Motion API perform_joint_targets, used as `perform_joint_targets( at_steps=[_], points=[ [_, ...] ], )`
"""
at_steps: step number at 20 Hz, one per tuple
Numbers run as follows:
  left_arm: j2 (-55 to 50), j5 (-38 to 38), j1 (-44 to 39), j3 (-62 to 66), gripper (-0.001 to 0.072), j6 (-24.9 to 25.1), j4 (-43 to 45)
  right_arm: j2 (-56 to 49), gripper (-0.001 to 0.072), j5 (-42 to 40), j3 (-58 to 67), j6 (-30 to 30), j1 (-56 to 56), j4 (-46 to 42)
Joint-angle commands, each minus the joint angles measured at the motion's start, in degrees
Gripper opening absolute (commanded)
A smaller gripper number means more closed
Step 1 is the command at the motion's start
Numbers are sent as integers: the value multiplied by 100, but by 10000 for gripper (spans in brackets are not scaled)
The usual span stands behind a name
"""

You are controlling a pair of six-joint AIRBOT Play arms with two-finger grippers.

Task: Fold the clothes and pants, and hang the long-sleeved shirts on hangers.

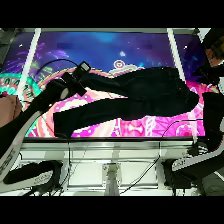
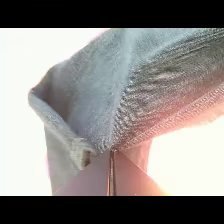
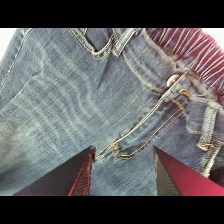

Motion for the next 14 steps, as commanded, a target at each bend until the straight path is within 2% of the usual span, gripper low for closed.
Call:
perform_joint_targets(
  at_steps=[1,6,9,10,11,12,13,14],
  points=[
    [728,-433,20,2,12,0,-4,0,408,-13,2,2,4,0],
    [638,-435,13,-2,12,0,-564,0,408,-7,2,2,4,2],
    [415,-428,13,0,13,0,-608,0,408,-15,2,2,4,2],
    [334,-431,11,-2,33,0,-616,0,408,-22,2,2,4,2],
    [262,-431,-13,-2,180,0,-673,0,408,-37,2,2,4,2],
    [201,-428,-52,0,410,0,-669,0,408,-44,2,2,4,2],
    [149,-431,-70,0,501,-2,-671,0,408,-39,2,2,4,2],
    [138,-433,-70,0,498,-2,-667,0,408,-33,2,2,4,2]
  ],
)
